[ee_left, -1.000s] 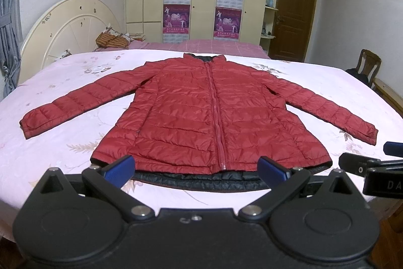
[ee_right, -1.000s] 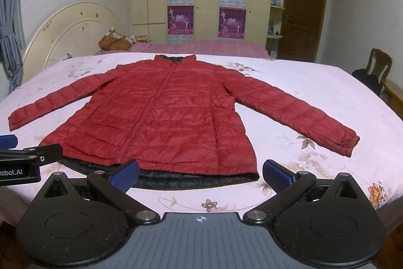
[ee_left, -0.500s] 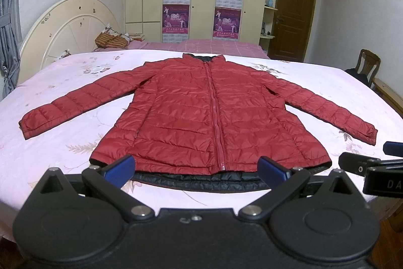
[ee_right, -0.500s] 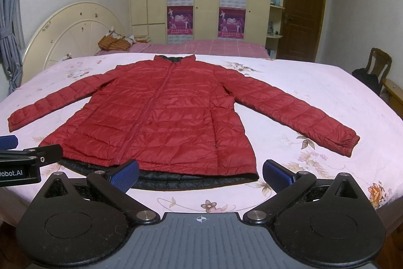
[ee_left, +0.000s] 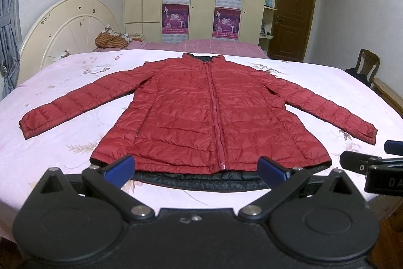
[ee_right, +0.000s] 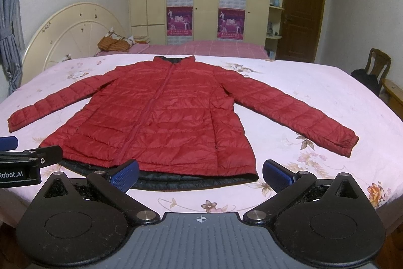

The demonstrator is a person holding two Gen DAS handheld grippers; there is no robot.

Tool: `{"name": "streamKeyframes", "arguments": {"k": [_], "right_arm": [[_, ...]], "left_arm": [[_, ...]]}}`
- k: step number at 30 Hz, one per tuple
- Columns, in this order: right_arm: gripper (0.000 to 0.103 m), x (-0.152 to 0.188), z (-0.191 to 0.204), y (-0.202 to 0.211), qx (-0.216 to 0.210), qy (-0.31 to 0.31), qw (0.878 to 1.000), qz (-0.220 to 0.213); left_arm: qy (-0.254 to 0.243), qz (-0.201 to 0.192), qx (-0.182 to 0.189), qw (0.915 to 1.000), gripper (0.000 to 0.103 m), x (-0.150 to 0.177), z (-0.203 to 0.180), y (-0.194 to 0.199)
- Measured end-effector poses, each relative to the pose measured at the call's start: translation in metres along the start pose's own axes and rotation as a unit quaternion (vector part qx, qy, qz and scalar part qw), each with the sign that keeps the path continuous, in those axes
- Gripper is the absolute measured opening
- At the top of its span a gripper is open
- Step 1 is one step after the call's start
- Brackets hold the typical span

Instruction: Fold large clothes

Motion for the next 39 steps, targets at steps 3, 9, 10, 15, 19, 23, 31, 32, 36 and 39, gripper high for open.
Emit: {"name": "streamKeyframes", "arguments": {"k": [3,9,10,15,19,23,31,32,36,39], "right_arm": [[0.103,0.001,0.0,0.0,0.0,0.0,1.0,-0.001],[0.103,0.001,0.0,0.0,-0.001,-0.001,1.0,0.0],[0.103,0.0,0.0,0.0,0.0,-0.001,1.0,0.0],[0.103,0.0,0.0,0.001,0.0,0.0,1.0,-0.002],[0.103,-0.001,0.0,0.001,-0.001,0.0,1.0,-0.002],[0.103,0.0,0.001,0.001,0.0,0.0,1.0,-0.001],[0.103,-0.005,-0.001,-0.004,0.011,-0.005,1.0,-0.005],[0.103,-0.006,-0.002,-0.006,0.016,-0.007,1.0,-0.006],[0.103,-0.013,-0.014,-0.02,0.034,-0.028,0.999,-0.006],[0.103,-0.018,-0.028,-0.037,0.042,-0.054,0.998,0.0]], "left_arm": [[0.0,0.0,0.0,1.0,0.103,0.0,0.0,0.0],[0.0,-0.001,0.0,1.0,0.103,0.0,0.0,-0.001],[0.0,0.0,0.0,1.0,0.103,0.0,0.0,-0.001],[0.001,-0.001,-0.001,1.0,0.103,0.0,0.001,-0.001],[0.001,0.0,0.0,1.0,0.103,0.0,0.001,-0.002],[0.001,0.0,0.0,1.0,0.103,0.0,0.002,-0.002],[-0.021,0.004,-0.003,0.9998,0.103,0.001,0.003,-0.004],[-0.027,0.003,-0.005,0.9996,0.103,0.001,0.003,-0.005],[-0.046,0.0,0.001,0.999,0.103,-0.004,0.005,-0.014],[-0.039,-0.011,0.024,0.9989,0.103,-0.014,0.011,-0.025]]}}
Point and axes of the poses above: each gripper's, at about its wrist camera, not at the fingertips, and y roughly against the way its jaws point, z to its left, x to its underside, the point moved 1 cm from there along -y, roughly the way its jaws point, and after that the axes turned 15 degrees about x, right-handed, at the moved point
